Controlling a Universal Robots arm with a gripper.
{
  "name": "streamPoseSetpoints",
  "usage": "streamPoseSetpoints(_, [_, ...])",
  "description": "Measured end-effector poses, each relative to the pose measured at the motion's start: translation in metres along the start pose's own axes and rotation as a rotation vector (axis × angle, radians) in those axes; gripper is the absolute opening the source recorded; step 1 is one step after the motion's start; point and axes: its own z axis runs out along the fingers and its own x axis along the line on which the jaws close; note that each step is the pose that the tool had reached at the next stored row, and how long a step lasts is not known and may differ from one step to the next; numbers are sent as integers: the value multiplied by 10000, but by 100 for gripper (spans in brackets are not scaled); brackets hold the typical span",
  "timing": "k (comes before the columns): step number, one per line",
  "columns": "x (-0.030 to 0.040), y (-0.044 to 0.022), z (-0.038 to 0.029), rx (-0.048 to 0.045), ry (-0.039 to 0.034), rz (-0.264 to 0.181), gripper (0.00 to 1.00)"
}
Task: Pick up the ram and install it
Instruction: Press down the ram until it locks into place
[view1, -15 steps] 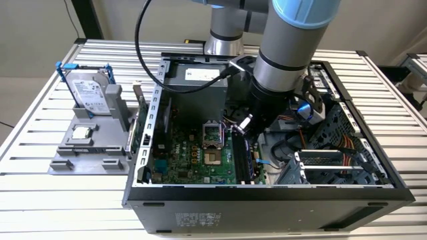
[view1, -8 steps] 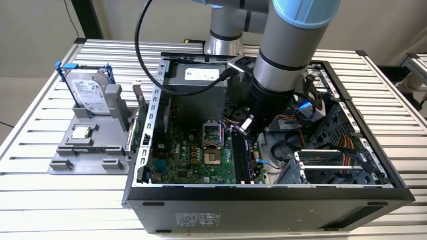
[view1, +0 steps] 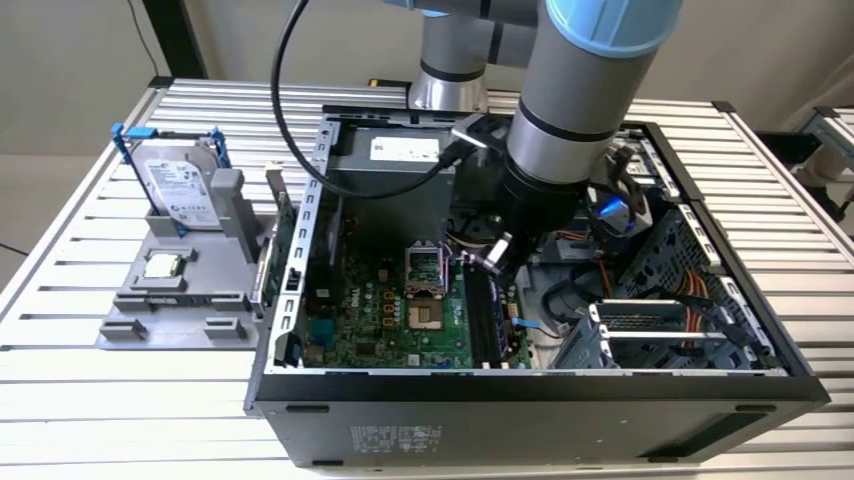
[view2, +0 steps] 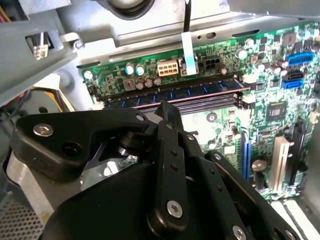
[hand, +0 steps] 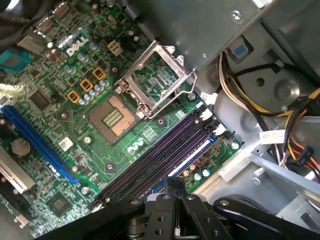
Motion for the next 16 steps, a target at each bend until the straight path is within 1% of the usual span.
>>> streamPoseSetpoints(6, [0, 0, 0, -10, 2, -725, 0])
streamPoseSetpoints(16, [0, 0, 0, -31, -3, -1723, 0])
